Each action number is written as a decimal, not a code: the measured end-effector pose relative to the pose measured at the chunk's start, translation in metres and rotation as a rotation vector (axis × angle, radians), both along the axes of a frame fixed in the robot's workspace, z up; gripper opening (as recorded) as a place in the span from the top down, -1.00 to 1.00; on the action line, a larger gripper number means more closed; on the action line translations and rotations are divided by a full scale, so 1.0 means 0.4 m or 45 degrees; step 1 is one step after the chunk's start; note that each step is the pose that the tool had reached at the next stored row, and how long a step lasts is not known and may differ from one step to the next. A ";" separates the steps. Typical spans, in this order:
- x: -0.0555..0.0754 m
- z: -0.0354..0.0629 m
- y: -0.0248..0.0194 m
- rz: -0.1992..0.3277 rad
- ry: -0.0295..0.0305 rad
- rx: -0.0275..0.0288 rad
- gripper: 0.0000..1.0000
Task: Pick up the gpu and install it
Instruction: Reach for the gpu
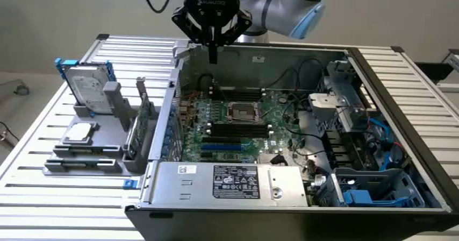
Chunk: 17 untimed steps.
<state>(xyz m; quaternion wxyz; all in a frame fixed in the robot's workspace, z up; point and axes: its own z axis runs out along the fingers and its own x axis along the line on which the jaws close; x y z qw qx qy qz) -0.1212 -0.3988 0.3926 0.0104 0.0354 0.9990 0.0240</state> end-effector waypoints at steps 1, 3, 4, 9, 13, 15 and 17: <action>0.000 0.000 0.000 0.000 -0.0001 0.0000 0.79; 0.000 0.000 0.000 0.000 0.0000 0.0000 0.79; 0.000 0.000 0.000 0.000 0.0000 0.0000 0.79; -0.006 0.000 0.000 0.000 0.0003 -0.0003 0.79; -0.051 -0.001 0.000 0.000 0.0012 -0.0001 0.79; -0.074 -0.004 0.000 0.000 0.0032 0.0000 0.79; -0.096 -0.009 0.001 0.000 0.0053 0.0000 0.79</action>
